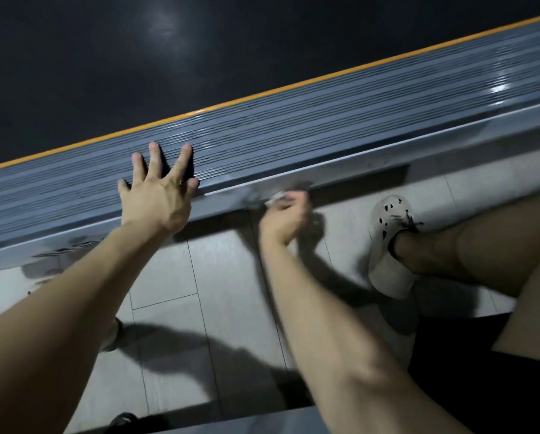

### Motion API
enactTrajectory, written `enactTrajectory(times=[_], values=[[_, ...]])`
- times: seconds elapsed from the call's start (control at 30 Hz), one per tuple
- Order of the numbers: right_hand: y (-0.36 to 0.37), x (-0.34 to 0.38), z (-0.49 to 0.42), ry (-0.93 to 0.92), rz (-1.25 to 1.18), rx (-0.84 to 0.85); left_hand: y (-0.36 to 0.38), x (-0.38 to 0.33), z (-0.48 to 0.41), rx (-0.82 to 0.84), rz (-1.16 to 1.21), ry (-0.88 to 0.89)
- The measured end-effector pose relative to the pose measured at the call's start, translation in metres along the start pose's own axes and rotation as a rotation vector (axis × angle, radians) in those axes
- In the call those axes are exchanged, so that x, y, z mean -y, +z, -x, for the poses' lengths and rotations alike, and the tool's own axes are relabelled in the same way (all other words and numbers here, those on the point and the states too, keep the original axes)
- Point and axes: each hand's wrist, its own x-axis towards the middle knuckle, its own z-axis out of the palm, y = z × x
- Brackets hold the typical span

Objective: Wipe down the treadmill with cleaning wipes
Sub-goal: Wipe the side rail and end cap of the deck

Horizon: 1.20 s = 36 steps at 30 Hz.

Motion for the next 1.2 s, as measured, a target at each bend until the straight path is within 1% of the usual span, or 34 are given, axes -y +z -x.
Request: enactTrajectory(times=[0.07,0.1,0.13,0.17,0.2,0.27,0.4,0.47,0.5,0.53,0.57,0.6,0.67,0.7,0.73,0.77,0.8,0.87,0.9,0.97,1.0,1.03,1.07,1.1,1.13,1.17,1.2], values=[[0.024,0.0,0.08,-0.011,-0.05,0.31,-0.003,0.002,-0.002,0.028,-0.021,0.008],[0.033,0.0,0.109,0.008,-0.137,0.411,-0.004,0.002,-0.004,0.041,-0.033,0.012],[0.041,0.0,0.126,0.042,-0.217,0.443,-0.005,0.002,-0.005,0.048,-0.043,0.013],[0.048,-0.005,0.128,0.077,-0.251,0.422,-0.006,0.002,-0.004,0.052,-0.048,0.01],[0.05,-0.005,0.12,0.097,-0.244,0.377,-0.007,0.003,-0.003,0.055,-0.049,0.006],[0.04,-0.013,0.075,0.101,-0.11,0.245,-0.006,0.003,0.0,0.049,-0.048,0.003],[-0.019,-0.008,-0.075,0.093,0.003,-0.164,-0.003,0.002,0.003,0.012,-0.072,0.001],[-0.04,0.005,-0.128,0.109,0.04,-0.338,-0.001,0.001,0.003,0.007,-0.076,-0.003],[-0.042,0.01,-0.135,0.107,0.018,-0.364,-0.001,0.001,0.003,0.012,-0.074,-0.002],[-0.038,0.015,-0.126,0.103,0.01,-0.348,-0.001,0.001,0.002,0.019,-0.068,-0.002],[-0.03,0.013,-0.105,0.112,0.018,-0.291,-0.001,0.001,0.002,0.024,-0.062,-0.001],[-0.019,0.008,-0.073,0.099,0.018,-0.193,-0.002,0.001,0.001,0.025,-0.051,0.002],[0.003,0.002,-0.002,0.032,0.027,0.102,-0.005,-0.002,0.0,0.023,-0.013,-0.006],[0.01,0.001,0.028,0.044,0.053,0.247,-0.007,-0.005,0.0,0.02,0.015,-0.023],[0.013,0.002,0.044,0.079,0.052,0.345,-0.009,-0.009,0.0,0.007,0.049,-0.041],[0.01,0.005,0.049,0.099,0.035,0.385,-0.012,-0.014,-0.001,-0.017,0.088,-0.057],[0.004,0.009,0.04,0.097,0.029,0.369,-0.015,-0.021,0.0,-0.052,0.123,-0.067],[-0.023,0.012,-0.008,0.011,0.063,0.243,-0.017,-0.042,0.003,-0.12,0.141,-0.04],[-0.038,0.011,-0.044,-0.019,0.067,0.127,-0.017,-0.055,0.002,-0.147,0.133,-0.007],[-0.065,0.019,-0.119,0.021,-0.018,-0.143,-0.021,-0.083,-0.004,-0.177,0.122,0.056],[-0.073,0.024,-0.145,0.033,-0.06,-0.245,-0.023,-0.098,-0.01,-0.172,0.125,0.078],[-0.075,0.027,-0.155,0.034,-0.084,-0.296,-0.024,-0.11,-0.016,-0.158,0.126,0.095],[-0.073,0.033,-0.148,0.021,-0.076,-0.296,-0.024,-0.121,-0.021,-0.138,0.119,0.11],[-0.066,0.034,-0.125,-0.006,-0.052,-0.258,-0.024,-0.129,-0.025,-0.116,0.099,0.121],[-0.058,0.034,-0.092,-0.057,-0.039,-0.174,-0.024,-0.134,-0.027,-0.096,0.077,0.126],[-0.048,0.032,-0.053,-0.127,-0.045,-0.032,-0.023,-0.136,-0.029,-0.079,0.062,0.125],[-0.042,0.033,-0.014,-0.184,-0.056,0.157,-0.023,-0.134,-0.03,-0.063,0.049,0.128]])
